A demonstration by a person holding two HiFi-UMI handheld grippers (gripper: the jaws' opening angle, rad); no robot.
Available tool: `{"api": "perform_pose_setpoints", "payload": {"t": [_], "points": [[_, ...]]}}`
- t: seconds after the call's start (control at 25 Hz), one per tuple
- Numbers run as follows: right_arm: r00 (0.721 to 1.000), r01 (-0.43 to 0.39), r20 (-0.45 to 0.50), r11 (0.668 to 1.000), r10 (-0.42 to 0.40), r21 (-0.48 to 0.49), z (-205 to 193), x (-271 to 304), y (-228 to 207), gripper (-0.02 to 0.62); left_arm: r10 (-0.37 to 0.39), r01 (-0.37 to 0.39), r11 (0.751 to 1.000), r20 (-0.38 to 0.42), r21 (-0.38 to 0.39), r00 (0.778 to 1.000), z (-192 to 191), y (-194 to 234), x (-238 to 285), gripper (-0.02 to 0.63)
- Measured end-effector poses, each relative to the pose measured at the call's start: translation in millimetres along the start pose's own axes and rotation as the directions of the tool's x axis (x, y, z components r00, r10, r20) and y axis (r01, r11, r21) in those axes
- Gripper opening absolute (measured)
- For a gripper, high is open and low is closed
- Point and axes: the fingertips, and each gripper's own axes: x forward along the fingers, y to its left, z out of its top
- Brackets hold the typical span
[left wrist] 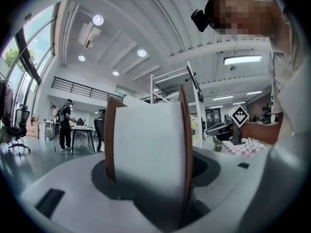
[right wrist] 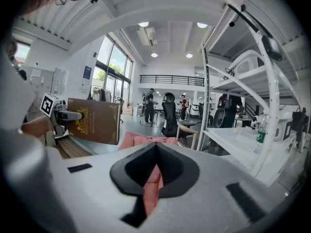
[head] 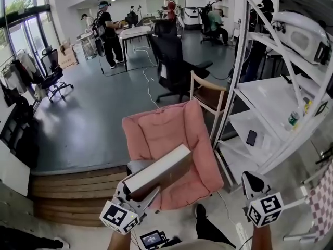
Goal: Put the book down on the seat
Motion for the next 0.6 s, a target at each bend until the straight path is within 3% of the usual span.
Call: {"api": "perform_pose_setpoints", "payload": {"t": [0.32,0.6], "points": [[0.996,-0.011,-0.093,0.998,0.016,0.055,-42.8,60.7,-41.7,-0.009,-0.019,0.013,0.999,-0.147,-0.043,0.989,-74.5,26.3,81.7,0.276],[0.987,-0.006,-0.160,0.997,0.018,0.077,-76.3,113.6,-65.6,-0.009,0.009,-0.040,0.993,-0.257,-0.115,0.966,-141.0,62.6,142.7,0.276]]}}
